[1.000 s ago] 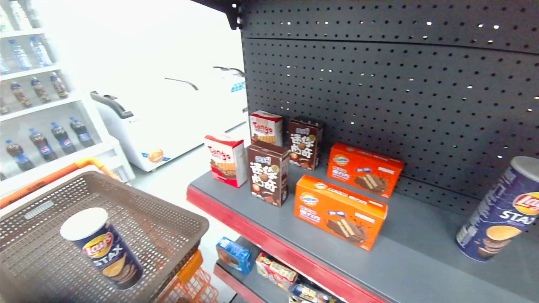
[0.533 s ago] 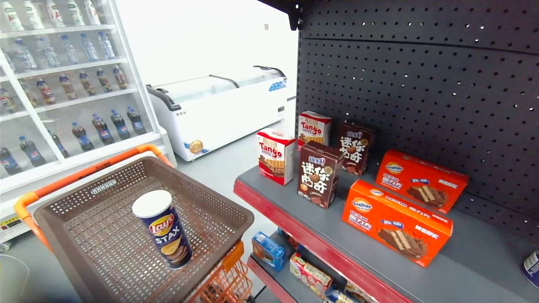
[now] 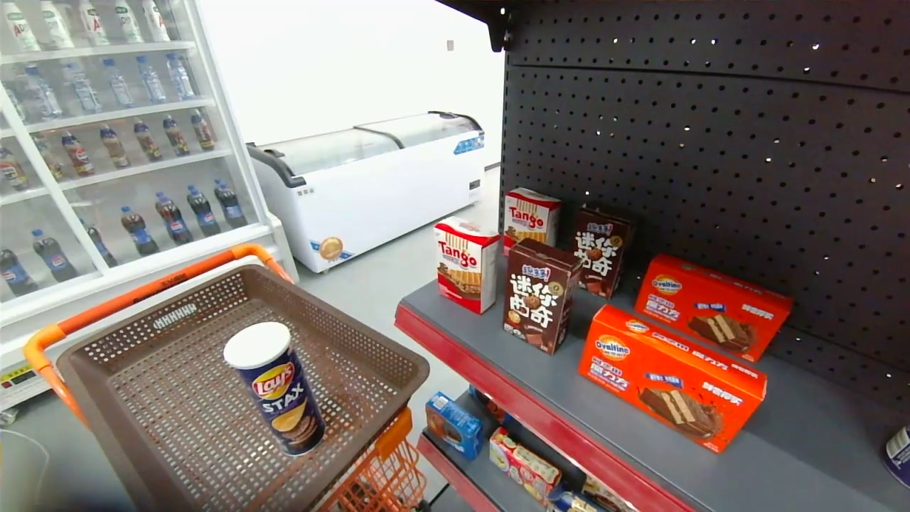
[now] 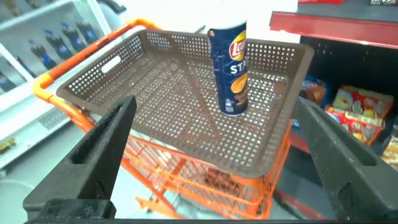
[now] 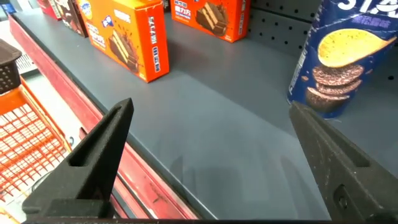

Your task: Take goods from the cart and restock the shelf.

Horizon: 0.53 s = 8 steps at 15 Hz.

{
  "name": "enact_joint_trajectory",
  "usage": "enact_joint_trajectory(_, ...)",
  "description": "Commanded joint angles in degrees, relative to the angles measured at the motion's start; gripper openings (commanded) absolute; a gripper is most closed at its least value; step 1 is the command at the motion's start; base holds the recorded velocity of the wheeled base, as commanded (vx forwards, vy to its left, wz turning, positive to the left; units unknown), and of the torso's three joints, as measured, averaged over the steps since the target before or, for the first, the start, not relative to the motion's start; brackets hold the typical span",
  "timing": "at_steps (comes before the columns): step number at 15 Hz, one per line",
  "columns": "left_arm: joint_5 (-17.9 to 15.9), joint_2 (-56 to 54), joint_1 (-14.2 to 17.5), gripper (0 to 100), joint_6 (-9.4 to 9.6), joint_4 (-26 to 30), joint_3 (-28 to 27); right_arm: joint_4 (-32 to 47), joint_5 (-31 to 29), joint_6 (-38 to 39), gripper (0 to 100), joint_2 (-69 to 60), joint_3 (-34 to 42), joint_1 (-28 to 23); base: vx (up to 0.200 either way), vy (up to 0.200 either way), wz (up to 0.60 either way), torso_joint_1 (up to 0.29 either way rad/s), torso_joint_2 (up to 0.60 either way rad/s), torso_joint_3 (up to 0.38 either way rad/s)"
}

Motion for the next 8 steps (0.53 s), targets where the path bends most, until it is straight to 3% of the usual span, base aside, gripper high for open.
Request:
enact_joint_trajectory(1, 0.05, 18.07, -0.30, 100, 0.56, 3.88, -11.19, -0.02, 0.04, 0.05, 100, -0.01, 0.00, 0.01, 0.000, 0.000, 0.00, 0.000, 0.00, 0.000)
enact_joint_trajectory(2, -0.13, 22.91, -0.21, 100, 0.47, 2.91, -12.77, -0.02, 0.04, -0.04, 100, -0.01, 0.00, 0.01, 0.000, 0.000, 0.00, 0.000, 0.00, 0.000)
enact_joint_trajectory(4, 0.14, 31.26, -0.04, 100, 2.14, 0.80, -14.62, -0.02, 0.04, -0.04, 100, -0.01, 0.00, 0.01, 0.000, 0.000, 0.00, 0.000, 0.00, 0.000)
enact_joint_trajectory(5, -0.30, 35.56, 1.63, 100, 2.32, 0.54, -14.79, -0.02, 0.04, 0.05, 100, -0.01, 0.00, 0.01, 0.000, 0.000, 0.00, 0.000, 0.00, 0.000)
enact_joint_trajectory(7, -5.05, 43.21, 4.71, 100, 2.67, -1.31, -15.41, -0.02, 0.04, 0.05, 100, -0.01, 0.00, 0.01, 0.000, 0.000, 0.00, 0.000, 0.00, 0.000)
enact_joint_trajectory(8, -9.62, 49.63, 6.82, 100, 2.67, -3.59, -15.41, -0.02, 0.04, -0.04, 100, -0.01, 0.00, 0.01, 0.000, 0.000, 0.00, 0.000, 0.00, 0.000)
